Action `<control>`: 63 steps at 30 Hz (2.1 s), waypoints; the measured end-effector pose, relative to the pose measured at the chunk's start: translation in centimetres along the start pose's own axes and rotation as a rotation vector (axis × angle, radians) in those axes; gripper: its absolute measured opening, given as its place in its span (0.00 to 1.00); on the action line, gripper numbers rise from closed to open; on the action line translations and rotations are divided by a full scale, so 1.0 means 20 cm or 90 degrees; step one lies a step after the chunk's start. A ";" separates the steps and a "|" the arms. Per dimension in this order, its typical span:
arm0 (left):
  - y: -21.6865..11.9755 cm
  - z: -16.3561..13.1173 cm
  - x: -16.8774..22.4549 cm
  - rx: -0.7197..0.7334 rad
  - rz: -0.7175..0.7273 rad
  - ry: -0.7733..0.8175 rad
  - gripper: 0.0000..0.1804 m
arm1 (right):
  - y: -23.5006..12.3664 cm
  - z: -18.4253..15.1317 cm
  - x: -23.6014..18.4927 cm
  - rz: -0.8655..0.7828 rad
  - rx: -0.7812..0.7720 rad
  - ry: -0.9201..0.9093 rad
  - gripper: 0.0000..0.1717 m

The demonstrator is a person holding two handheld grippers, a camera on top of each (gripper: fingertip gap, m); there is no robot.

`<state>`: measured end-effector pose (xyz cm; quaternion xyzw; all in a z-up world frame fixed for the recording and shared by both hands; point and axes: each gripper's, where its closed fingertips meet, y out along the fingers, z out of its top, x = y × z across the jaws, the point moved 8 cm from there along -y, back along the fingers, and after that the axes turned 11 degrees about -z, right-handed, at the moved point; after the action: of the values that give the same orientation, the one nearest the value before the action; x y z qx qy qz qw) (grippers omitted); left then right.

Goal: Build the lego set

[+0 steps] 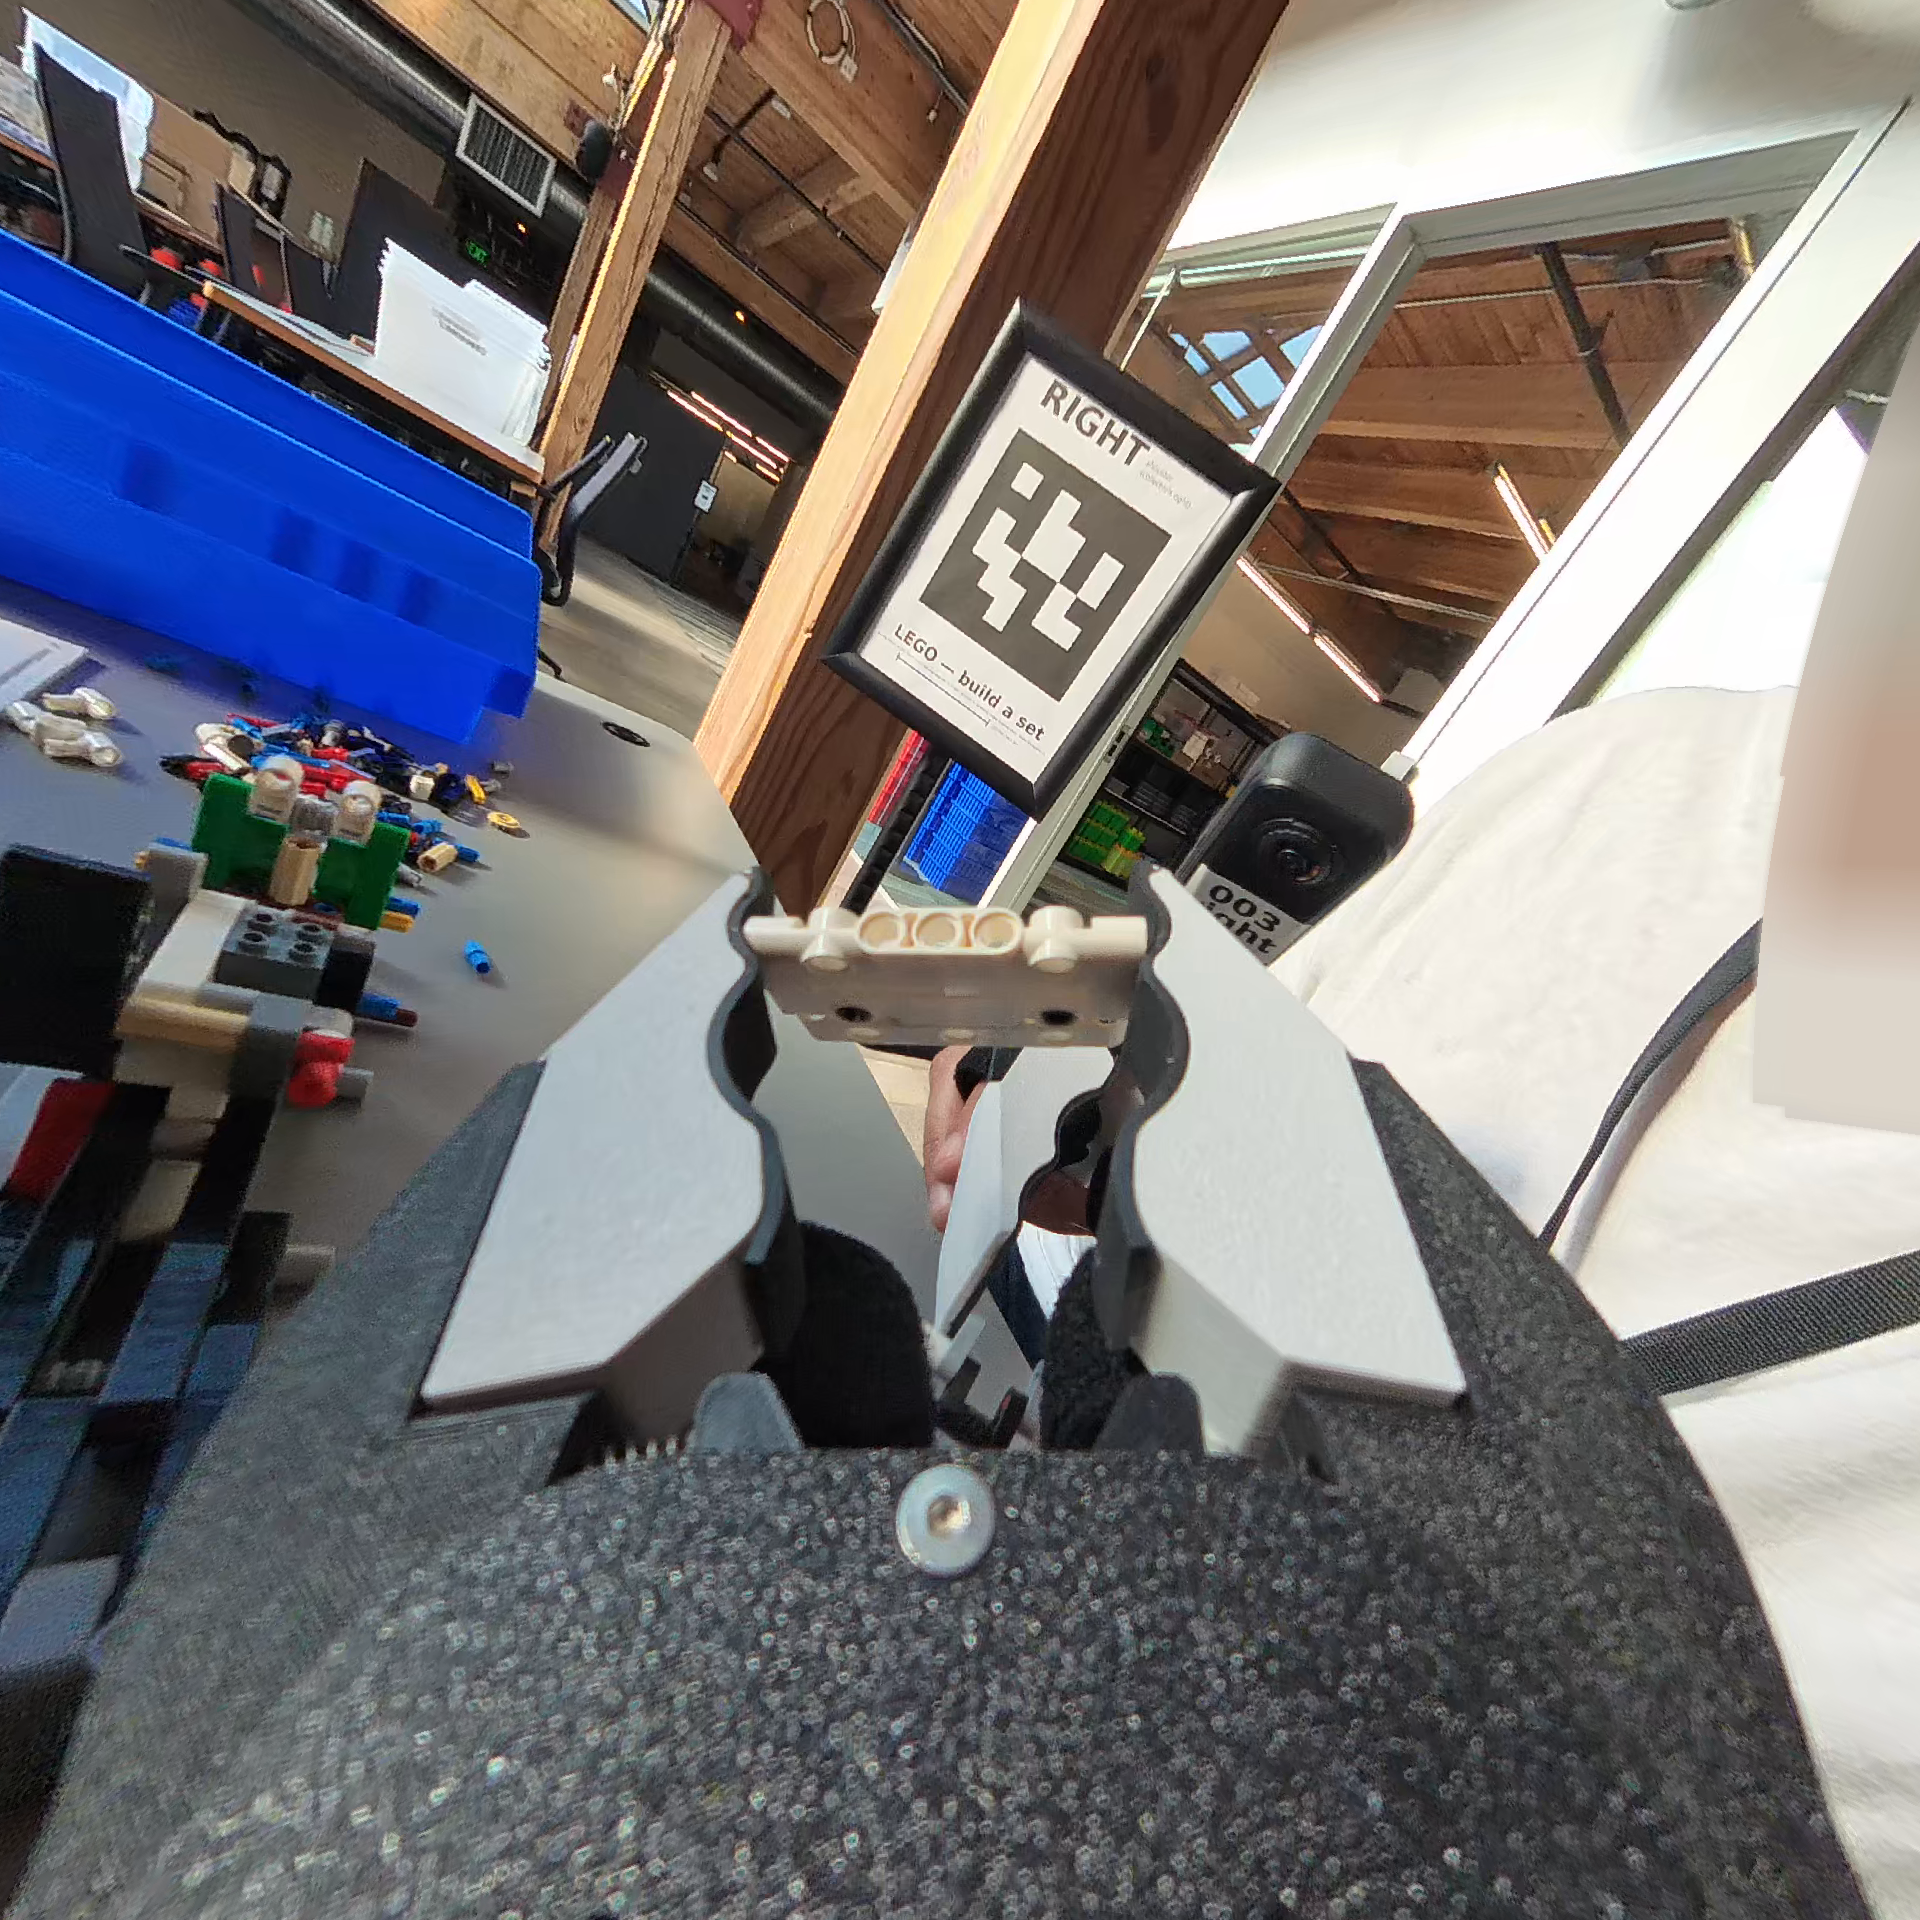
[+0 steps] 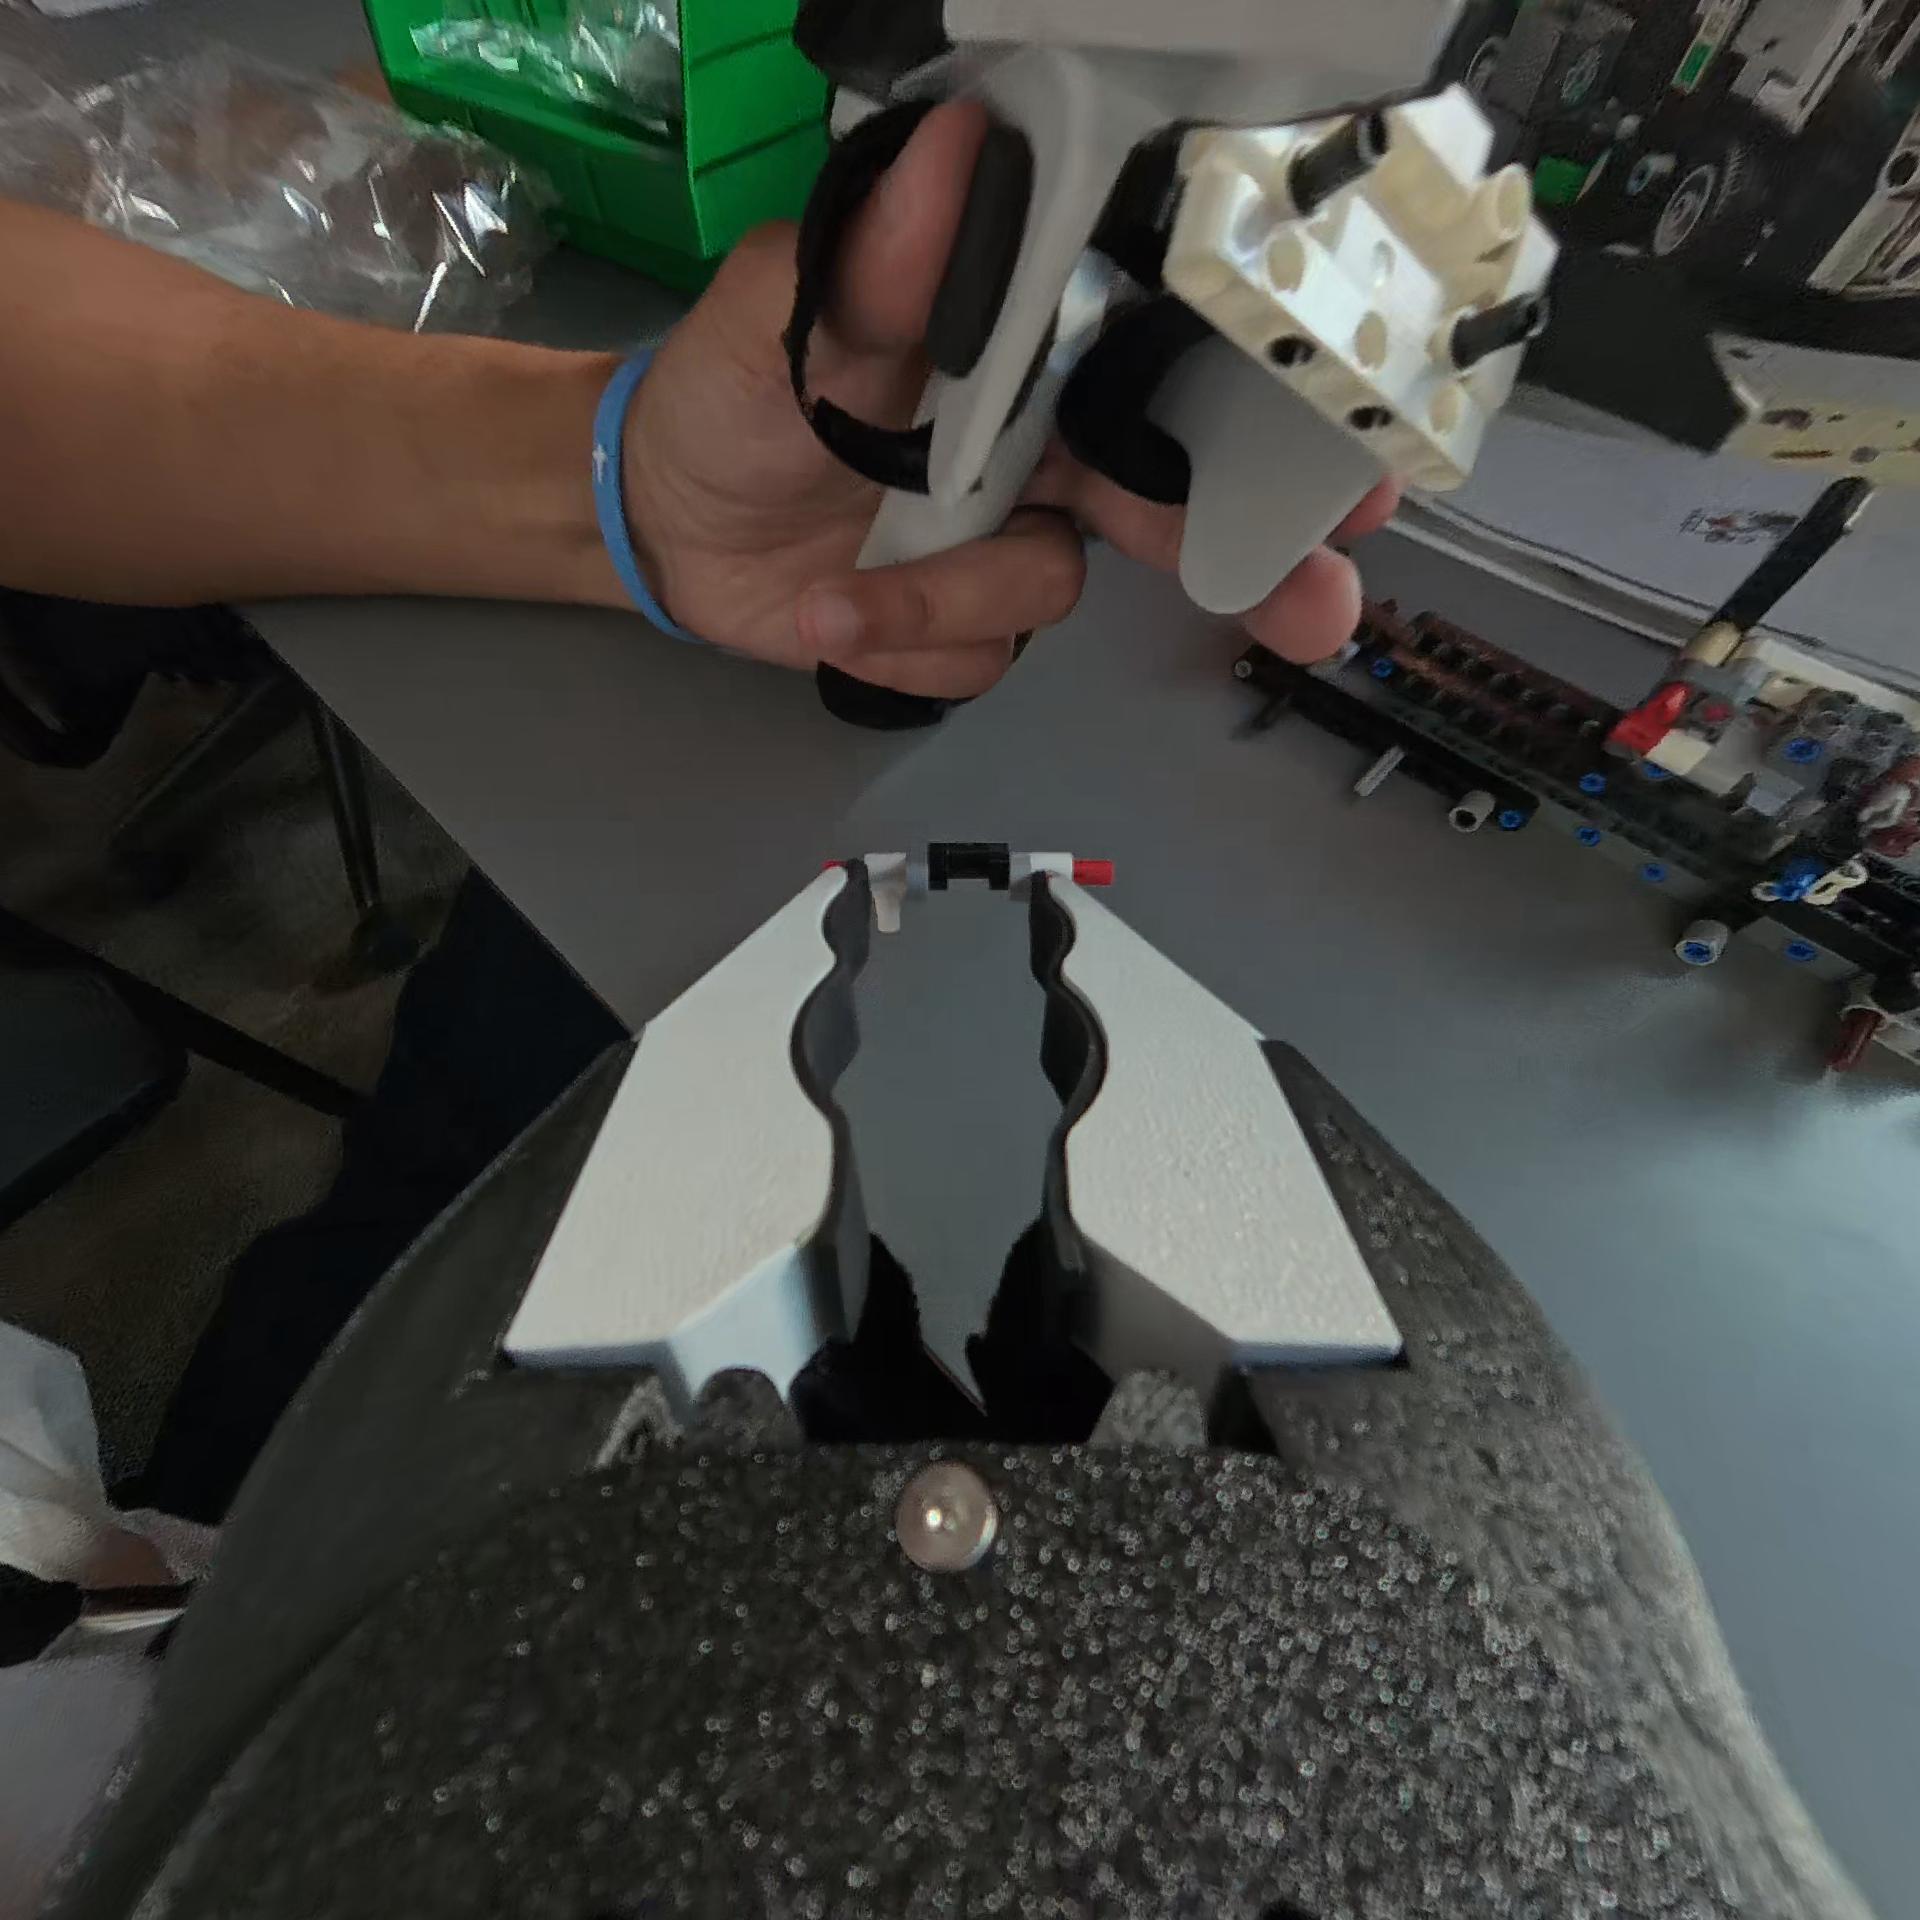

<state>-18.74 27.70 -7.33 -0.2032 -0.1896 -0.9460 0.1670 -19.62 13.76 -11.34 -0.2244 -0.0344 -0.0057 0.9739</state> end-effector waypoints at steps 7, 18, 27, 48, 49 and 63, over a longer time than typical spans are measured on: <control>-0.07 0.10 0.03 0.127 0.008 0.072 0.36 | -0.21 0.20 0.26 0.062 0.330 0.262 0.16; 0.09 0.10 0.10 0.134 0.009 0.173 0.36 | -0.09 0.42 0.40 0.162 0.524 0.341 0.12; 0.07 0.07 0.06 0.106 0.033 0.142 0.36 | 0.03 0.35 0.33 0.208 0.506 0.428 0.12; 0.04 0.05 0.06 0.049 0.025 0.103 0.36 | 0.10 0.30 0.35 0.268 0.479 0.352 0.12; 0.04 0.05 0.06 0.048 0.024 0.100 0.36 | 0.10 0.30 0.34 0.260 0.478 0.340 0.12; 0.02 0.02 0.02 0.006 0.035 0.058 0.36 | 0.09 0.27 0.38 0.221 0.387 0.216 0.12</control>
<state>-18.82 27.46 -6.73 -0.1646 -0.1805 -0.9485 0.2019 -12.38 17.67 -6.81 0.0760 0.1654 0.1328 0.9743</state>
